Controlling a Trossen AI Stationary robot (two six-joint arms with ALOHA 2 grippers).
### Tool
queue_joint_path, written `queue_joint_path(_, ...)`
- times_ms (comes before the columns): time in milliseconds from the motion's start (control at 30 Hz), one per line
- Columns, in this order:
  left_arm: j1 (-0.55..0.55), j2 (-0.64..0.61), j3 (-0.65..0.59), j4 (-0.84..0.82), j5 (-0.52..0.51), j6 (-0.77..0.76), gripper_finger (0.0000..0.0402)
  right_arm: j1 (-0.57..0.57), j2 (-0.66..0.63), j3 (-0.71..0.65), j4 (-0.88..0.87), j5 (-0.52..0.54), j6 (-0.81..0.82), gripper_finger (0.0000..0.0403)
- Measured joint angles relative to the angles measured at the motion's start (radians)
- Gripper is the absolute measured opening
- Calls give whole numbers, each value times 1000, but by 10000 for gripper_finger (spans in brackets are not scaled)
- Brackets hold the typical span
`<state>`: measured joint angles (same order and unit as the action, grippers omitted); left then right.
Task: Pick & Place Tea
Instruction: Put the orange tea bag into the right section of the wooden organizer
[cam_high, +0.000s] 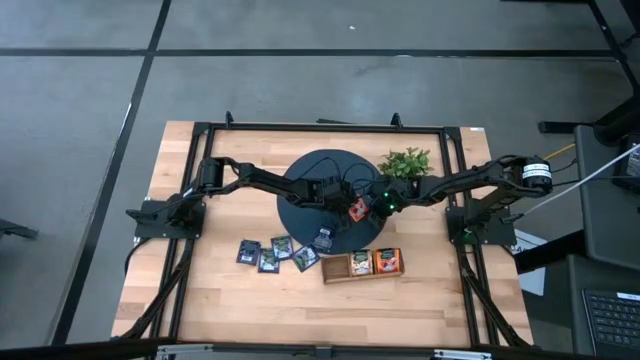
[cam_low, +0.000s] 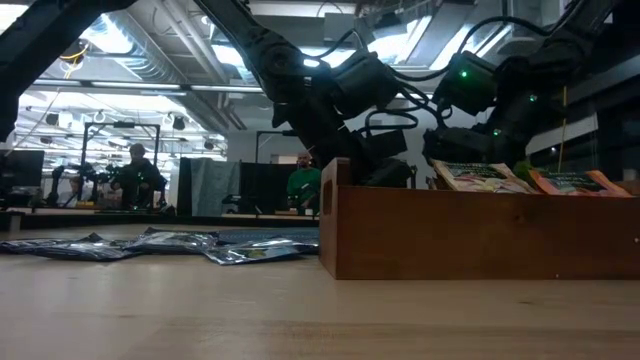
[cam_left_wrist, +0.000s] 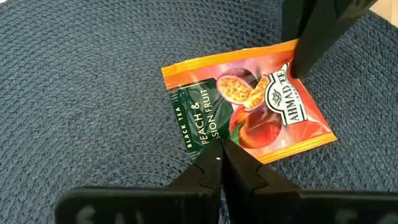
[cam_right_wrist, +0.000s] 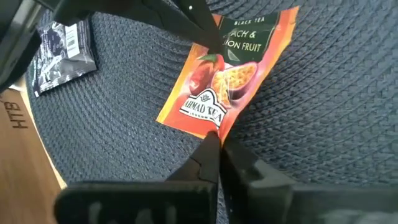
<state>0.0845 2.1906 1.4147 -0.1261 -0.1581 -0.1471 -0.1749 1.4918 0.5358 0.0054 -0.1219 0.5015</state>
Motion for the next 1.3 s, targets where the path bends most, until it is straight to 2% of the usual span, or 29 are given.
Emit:
queue_joint_path(167,0,-5,0,-7,7,1,11,0,0,0,0,0,-9,8)
queue_joint_path(267,-1,-33,-3,-56,47,22,11,0,-6,1,1,-1,-12,6)
queue_joint_path(367,-4,-86,-9,-132,40,41,9,0,-27,1,-8,-8,-18,7)
queue_joint_path(667,-31,-243,-4,-192,21,77,12,1,-194,1,-65,-11,-67,4)
queue_joint_path(867,-65,-324,-3,-167,39,150,7,53,-332,0,-209,-10,-86,2)
queue_joint_path(1000,-55,-342,-38,-26,230,147,8,112,-389,0,-227,30,-120,2)
queue_joint_path(1133,-4,-354,-138,137,442,13,12,183,-417,1,-233,149,-185,2)
queue_joint_path(1300,48,-396,-248,277,549,-172,11,256,-418,0,-237,277,-219,2)
